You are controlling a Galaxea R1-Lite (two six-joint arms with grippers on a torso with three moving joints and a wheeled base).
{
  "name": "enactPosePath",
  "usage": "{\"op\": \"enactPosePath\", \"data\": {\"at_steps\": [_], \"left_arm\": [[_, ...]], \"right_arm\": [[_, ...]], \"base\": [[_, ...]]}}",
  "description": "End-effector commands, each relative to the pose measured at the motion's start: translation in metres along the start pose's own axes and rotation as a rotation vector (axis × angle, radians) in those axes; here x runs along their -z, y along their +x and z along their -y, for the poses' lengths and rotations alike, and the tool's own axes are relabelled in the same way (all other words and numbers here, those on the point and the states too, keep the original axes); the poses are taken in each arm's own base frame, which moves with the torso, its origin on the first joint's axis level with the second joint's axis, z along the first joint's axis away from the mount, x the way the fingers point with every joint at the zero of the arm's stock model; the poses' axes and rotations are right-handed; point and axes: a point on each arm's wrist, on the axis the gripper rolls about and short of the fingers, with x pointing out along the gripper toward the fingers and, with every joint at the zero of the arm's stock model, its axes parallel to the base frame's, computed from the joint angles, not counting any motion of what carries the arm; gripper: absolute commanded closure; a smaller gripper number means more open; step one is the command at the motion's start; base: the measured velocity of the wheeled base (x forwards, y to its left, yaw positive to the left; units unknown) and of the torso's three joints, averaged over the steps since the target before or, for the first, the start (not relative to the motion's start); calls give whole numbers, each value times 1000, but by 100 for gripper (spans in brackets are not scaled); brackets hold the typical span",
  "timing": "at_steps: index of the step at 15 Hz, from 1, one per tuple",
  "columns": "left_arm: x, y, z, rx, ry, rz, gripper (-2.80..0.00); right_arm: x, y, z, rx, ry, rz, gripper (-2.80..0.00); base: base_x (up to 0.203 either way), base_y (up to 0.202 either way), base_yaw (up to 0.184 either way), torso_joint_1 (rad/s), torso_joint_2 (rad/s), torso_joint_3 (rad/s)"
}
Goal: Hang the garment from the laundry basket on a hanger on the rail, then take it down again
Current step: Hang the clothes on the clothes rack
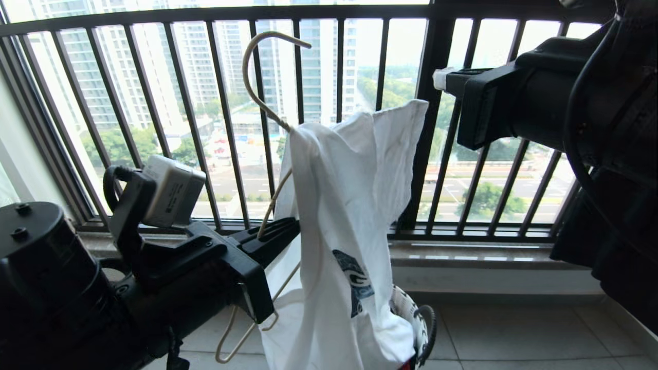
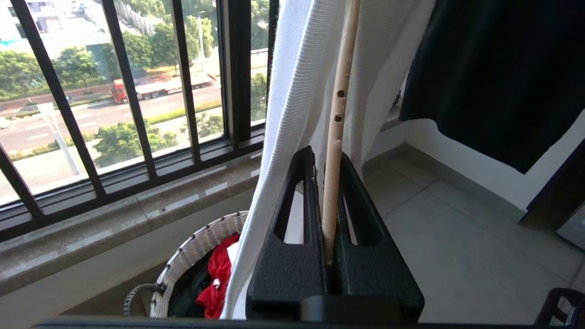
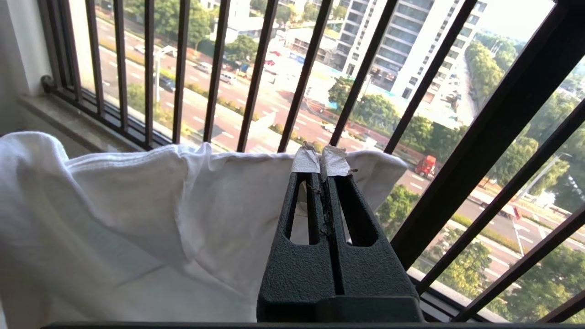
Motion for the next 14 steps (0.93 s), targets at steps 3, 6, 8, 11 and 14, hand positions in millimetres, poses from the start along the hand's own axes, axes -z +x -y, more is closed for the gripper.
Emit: {"op": "enactPosePath", "data": {"at_steps": [3, 6, 8, 11, 14], "left_arm": [[-7, -18, -8, 60, -8, -12, 0], [-13, -32, -13, 139, -57, -46, 0], [-12, -31, -17, 146, -63, -58, 0], [-10, -34, -24, 191, -74, -76, 0], [-4, -37, -30, 234, -85, -109, 0]], "right_arm": [[-9, -5, 1, -212, -108, -266, 0], [-21, -6, 1, -373, -175, -335, 0], [-23, -2, -2, -422, -229, -375, 0], [-23, -3, -11, -546, -254, -411, -280], [-21, 11, -19, -602, -261, -388, -280]], "base": [[0, 0, 0, 0, 0, 0], [0, 0, 0, 0, 0, 0], [0, 0, 0, 0, 0, 0], [0, 0, 0, 0, 0, 0], [0, 0, 0, 0, 0, 0]]}}
